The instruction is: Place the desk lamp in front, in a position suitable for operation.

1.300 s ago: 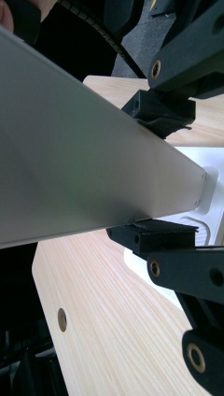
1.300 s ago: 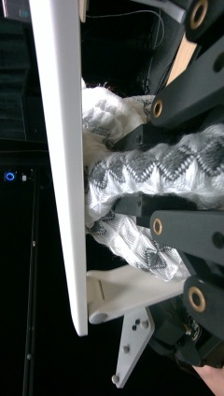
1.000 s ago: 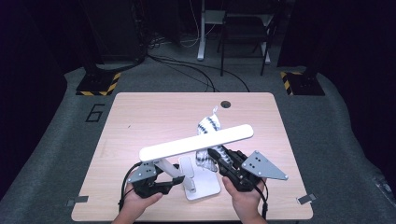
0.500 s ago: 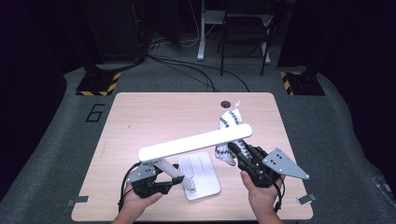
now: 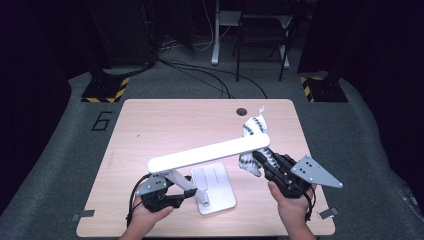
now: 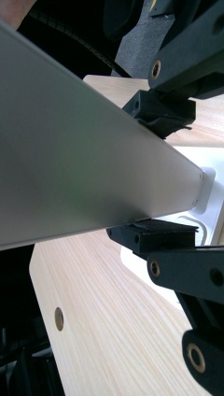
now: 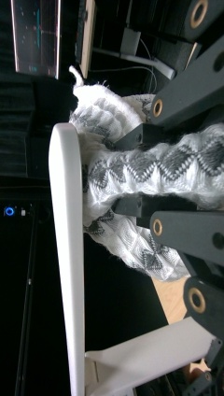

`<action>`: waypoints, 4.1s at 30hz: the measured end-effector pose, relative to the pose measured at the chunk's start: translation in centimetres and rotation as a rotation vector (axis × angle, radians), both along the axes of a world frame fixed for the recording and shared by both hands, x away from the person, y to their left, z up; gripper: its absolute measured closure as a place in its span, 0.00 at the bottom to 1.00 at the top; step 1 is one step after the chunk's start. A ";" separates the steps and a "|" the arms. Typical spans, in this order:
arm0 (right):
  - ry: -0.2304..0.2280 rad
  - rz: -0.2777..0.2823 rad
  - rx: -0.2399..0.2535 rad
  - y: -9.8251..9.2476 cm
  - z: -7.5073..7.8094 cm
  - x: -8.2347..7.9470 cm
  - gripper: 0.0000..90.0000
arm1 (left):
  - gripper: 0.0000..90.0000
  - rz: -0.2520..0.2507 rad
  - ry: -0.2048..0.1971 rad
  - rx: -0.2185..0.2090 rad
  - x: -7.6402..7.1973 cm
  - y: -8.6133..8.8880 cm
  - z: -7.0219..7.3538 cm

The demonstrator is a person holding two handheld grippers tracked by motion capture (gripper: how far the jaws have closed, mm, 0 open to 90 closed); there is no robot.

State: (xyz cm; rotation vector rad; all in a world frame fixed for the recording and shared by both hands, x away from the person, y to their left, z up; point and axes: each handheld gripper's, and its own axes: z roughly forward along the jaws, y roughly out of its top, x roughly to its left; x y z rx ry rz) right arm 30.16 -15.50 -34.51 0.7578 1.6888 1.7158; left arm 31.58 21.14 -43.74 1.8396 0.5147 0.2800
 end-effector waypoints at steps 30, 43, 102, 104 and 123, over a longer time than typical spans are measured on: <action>0.012 0.179 -0.075 4.1 0.0 0.3 0.82 | 0.59 -0.002 0.003 0.000 0.0 -0.1 0.0; 0.029 0.103 -0.034 0.2 0.2 0.5 0.82 | 0.59 -0.001 0.001 -0.001 0.1 -0.2 0.0; 0.043 0.331 -0.042 11.5 -1.0 -0.2 0.82 | 0.59 0.008 0.001 -0.012 0.0 -0.4 -0.1; 0.053 0.341 -0.041 11.9 -1.0 -0.3 0.82 | 0.59 0.008 0.002 -0.013 0.0 -0.5 -0.1; 0.029 0.452 -0.096 12.2 -0.1 -2.5 0.82 | 0.58 0.017 0.011 -0.033 -0.1 -0.6 -0.1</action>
